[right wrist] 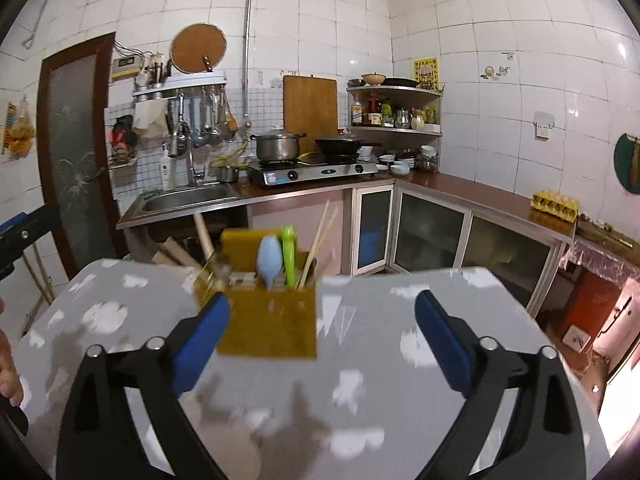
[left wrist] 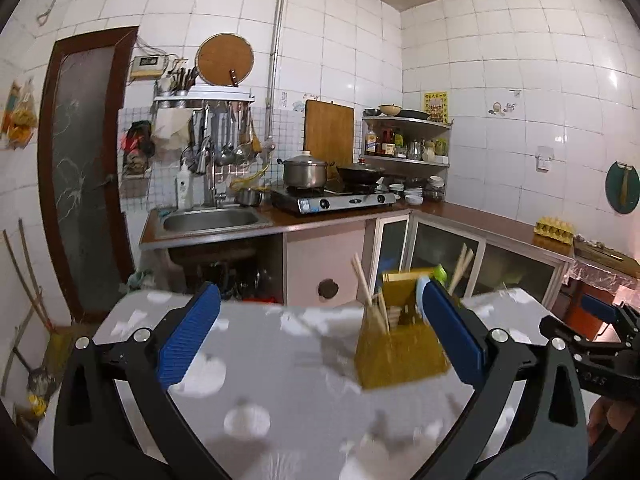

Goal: Organize utensils

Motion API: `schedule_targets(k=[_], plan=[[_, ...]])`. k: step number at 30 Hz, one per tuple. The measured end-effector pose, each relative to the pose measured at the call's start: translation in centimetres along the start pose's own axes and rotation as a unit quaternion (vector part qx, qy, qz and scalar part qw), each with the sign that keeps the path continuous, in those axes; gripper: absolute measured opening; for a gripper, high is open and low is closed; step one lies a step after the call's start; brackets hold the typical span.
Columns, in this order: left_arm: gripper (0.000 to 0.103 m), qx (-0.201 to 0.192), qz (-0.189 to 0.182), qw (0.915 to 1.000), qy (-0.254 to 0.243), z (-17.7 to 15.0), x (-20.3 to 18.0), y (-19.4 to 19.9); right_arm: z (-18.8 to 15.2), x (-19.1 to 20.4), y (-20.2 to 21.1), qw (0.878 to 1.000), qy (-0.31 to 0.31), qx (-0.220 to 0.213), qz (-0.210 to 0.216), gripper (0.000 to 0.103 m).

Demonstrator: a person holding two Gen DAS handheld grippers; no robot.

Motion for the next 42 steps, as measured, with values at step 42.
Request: schedule_targets(k=[42], plan=[[0.098,-0.03,0.041,0.9987,-0.004,-18.9,-0.5,6.4,-16.5,1.8,6.0,0.998,-0.001,-0.067,-0.006,0.098]])
Point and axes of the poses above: each gripper's, at about its wrist camera, not at the fingertips, and y roughly against the way its jaws point, x to its left, z to its top, the point moved 1 cm from there along -y, roughly the way its jaws point, and after that the axes turned 13 degrees about x, right-handed, at the moved point
